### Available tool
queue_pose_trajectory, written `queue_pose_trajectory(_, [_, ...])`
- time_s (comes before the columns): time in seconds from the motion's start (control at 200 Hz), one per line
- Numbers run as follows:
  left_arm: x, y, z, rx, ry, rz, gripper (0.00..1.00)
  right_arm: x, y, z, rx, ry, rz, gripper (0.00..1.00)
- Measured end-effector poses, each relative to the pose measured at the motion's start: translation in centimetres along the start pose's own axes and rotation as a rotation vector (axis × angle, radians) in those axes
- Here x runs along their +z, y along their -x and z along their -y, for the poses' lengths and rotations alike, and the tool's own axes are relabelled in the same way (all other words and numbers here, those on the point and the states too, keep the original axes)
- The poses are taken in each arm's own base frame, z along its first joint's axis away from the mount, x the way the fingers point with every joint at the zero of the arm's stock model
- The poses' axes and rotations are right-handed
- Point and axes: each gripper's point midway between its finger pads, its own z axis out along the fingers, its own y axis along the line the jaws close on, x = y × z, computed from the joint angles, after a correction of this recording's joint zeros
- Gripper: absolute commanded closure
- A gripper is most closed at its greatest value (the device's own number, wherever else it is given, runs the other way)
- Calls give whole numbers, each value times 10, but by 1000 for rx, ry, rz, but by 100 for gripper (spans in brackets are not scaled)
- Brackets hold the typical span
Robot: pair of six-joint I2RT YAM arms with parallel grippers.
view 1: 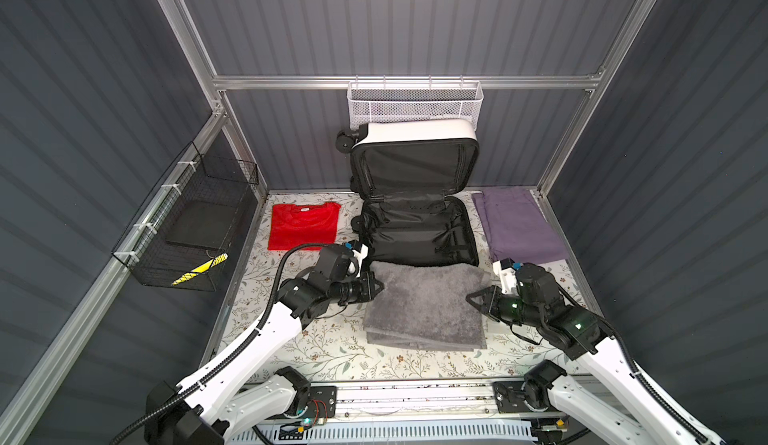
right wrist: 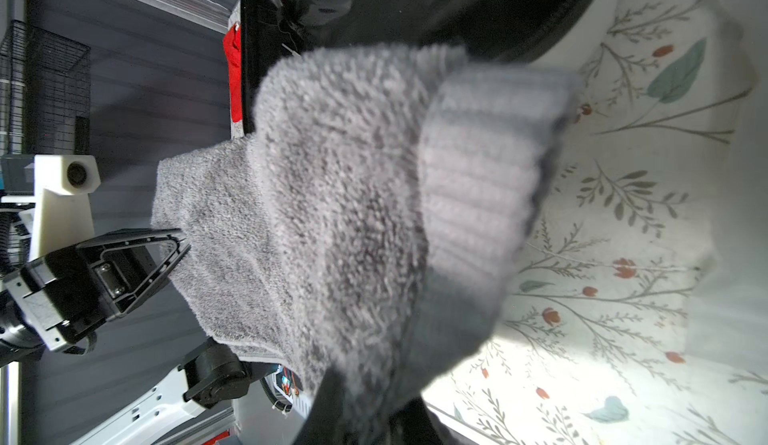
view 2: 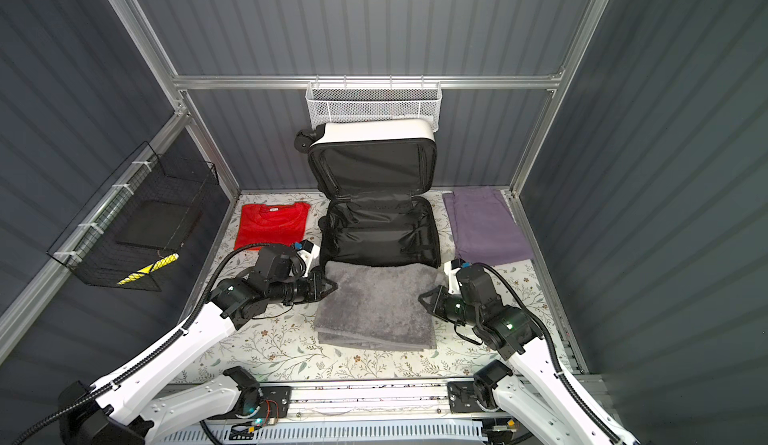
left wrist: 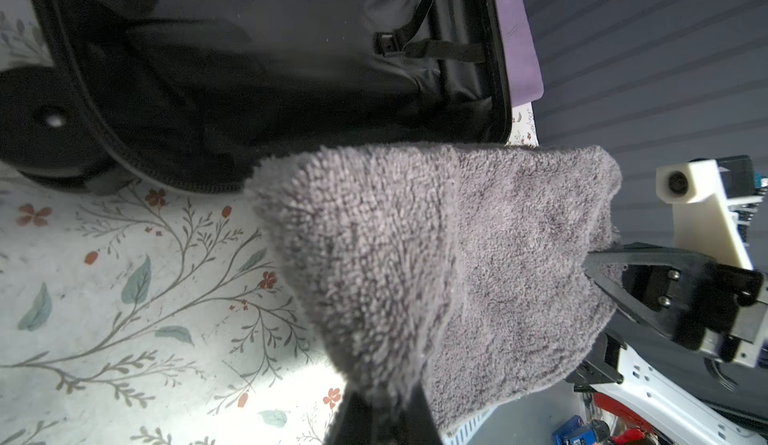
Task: Pack the luggage
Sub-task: 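Grasp the grey towel with both grippers and lift it toward the suitcase, then lower the grey towel into the suitcase's open bottom half with both grippers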
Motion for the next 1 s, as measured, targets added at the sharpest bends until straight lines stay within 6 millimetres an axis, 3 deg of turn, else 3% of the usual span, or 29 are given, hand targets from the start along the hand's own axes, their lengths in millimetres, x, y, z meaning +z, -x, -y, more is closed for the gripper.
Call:
queue_pose_trajectory(0.195, [8, 33, 13, 46, 40, 15, 100, 2, 35, -30, -53, -6, 12, 100])
queue_pose_trajectory(0.335, [17, 63, 19, 78, 58, 39, 100, 5, 70, -35, -38, -2, 37, 100])
queue_pose_trajectory(0.585, [45, 131, -20, 38, 122, 69, 100, 32, 143, -28, 7, -24, 41, 100])
queue_pose_trajectory(0.725, [71, 168, -26, 81, 143, 79, 100, 53, 181, -25, 7, -28, 44, 100])
queue_pose_trajectory(0.85, [90, 186, -35, 118, 176, 81, 100, 70, 205, -17, 13, -43, 45, 100])
queue_pose_trajectory(1.0, [110, 193, -54, 127, 220, 61, 100, 91, 216, 1, 29, -73, 22, 100])
